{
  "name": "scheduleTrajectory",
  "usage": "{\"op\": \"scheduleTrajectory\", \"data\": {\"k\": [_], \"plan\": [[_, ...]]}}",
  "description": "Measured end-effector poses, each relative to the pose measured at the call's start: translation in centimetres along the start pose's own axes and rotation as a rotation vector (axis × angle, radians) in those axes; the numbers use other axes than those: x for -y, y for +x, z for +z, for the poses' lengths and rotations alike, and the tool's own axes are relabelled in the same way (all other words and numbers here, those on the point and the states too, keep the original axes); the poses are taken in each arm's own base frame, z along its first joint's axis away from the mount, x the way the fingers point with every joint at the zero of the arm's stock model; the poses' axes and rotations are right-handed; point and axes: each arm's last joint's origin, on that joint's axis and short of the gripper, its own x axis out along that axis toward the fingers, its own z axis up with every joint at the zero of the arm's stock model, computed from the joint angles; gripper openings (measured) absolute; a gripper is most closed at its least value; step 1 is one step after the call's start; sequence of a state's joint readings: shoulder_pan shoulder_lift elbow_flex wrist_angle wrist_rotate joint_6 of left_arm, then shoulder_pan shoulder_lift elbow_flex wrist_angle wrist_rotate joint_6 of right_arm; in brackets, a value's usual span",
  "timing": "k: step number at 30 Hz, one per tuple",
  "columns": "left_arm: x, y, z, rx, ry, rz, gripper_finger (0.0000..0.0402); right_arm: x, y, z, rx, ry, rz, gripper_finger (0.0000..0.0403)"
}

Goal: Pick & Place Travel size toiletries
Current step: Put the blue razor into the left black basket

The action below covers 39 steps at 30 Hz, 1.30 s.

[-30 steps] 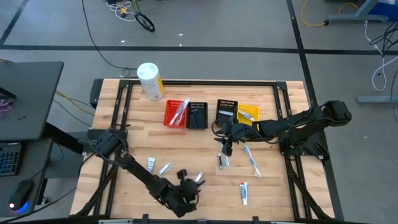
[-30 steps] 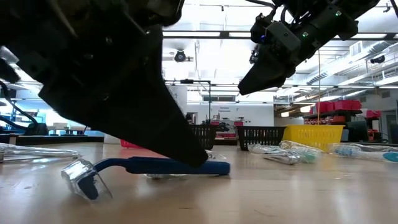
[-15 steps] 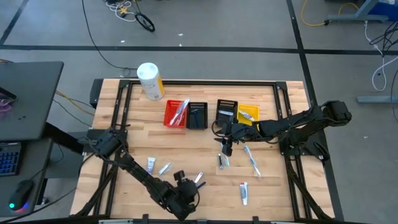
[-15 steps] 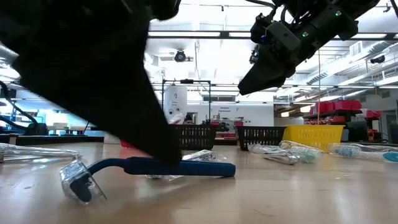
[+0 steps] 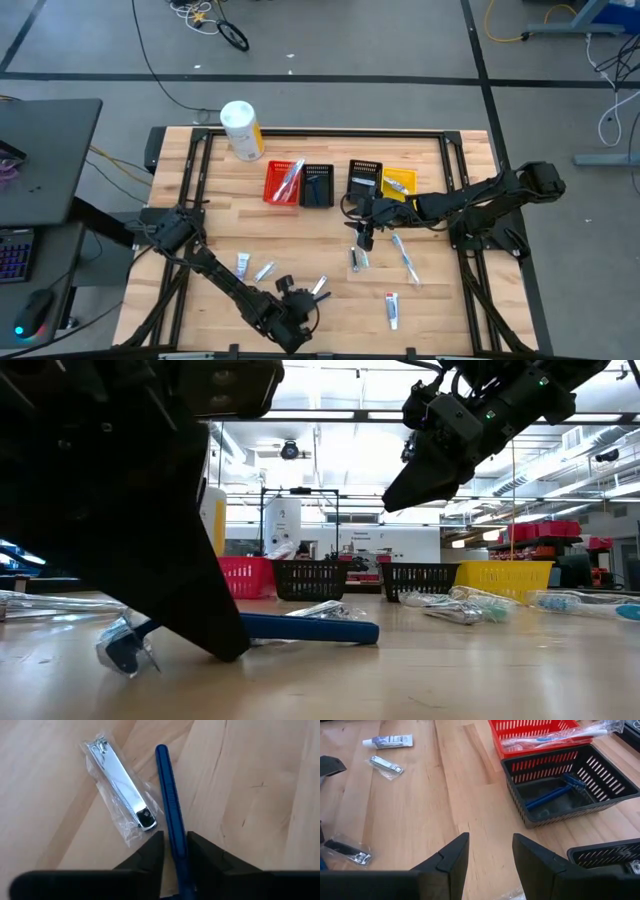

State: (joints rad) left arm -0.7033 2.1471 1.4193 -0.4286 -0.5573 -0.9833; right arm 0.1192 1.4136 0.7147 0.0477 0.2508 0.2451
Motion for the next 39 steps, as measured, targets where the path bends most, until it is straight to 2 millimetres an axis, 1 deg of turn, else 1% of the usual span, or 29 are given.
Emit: {"op": "scheduleTrajectory", "data": {"k": [2, 4, 8, 10, 14, 17, 19, 22, 24, 27, 30, 33, 36, 39], "plan": [[0.0, 0.0, 0.0, -0.001, 0.0, -0.001, 0.0059, 0.0, 0.0, 0.0, 0.0, 0.0, 0.0, 0.0161], [0.1, -0.2, 0.0, -0.001, 0.001, -0.001, 0.0044, 0.0, 0.0, 0.0, 0.0, 0.0, 0.0, 0.0161], [0.9, -0.9, 0.5, 0.046, 0.053, 0.003, 0.0044, 0.0, 0.0, 0.0, -0.001, 0.001, 0.0, 0.0161], [1.1, -1.4, 1.1, 0.064, 0.082, 0.033, 0.0044, 0.0, 0.0, 0.0, -0.003, 0.023, 0.005, 0.0161], [0.8, -3.1, 2.3, 0.045, 0.134, 0.158, 0.0047, -0.2, 0.0, 0.0, -0.021, 0.062, 0.083, 0.0161], [-0.4, -4.3, 3.0, 0.03, 0.152, 0.316, 0.0044, -0.4, 0.0, -0.1, -0.041, 0.061, 0.146, 0.0161], [-1.2, -4.8, 3.4, 0.039, 0.142, 0.408, 0.0044, -0.5, -0.1, -0.2, -0.05, 0.057, 0.15, 0.0161], [-2.8, -4.8, 4.5, 0.056, 0.066, 0.52, 0.005, -0.6, -0.1, -0.5, -0.068, 0.047, 0.128, 0.0161], [-4.3, -4.4, 5.4, 0.061, 0.008, 0.6, 0.0052, -0.9, -0.2, -0.8, -0.088, 0.046, 0.121, 0.0161], [-6.8, -3.6, 7.1, 0.03, -0.017, 0.714, 0.0048, -1.4, -0.3, -1.6, -0.096, 0.052, 0.14, 0.0161], [-9.2, -2.2, 9.2, -0.004, -0.02, 0.786, 0.0045, -1.8, -0.3, -2.5, -0.081, 0.045, 0.165, 0.0161], [-12.2, -0.6, 11.5, -0.049, -0.047, 0.845, 0.005, -2.1, -0.3, -3.0, -0.044, 0.061, 0.19, 0.0161], [-15.5, 1.2, 13.8, -0.087, -0.085, 0.874, 0.0054, -2.3, -0.4, -3.0, 0.001, 0.098, 0.212, 0.0161], [-18.7, 3.0, 16.0, -0.106, -0.106, 0.875, 0.005, -2.4, -0.4, -3.2, 0.001, 0.132, 0.208, 0.0161]]}}
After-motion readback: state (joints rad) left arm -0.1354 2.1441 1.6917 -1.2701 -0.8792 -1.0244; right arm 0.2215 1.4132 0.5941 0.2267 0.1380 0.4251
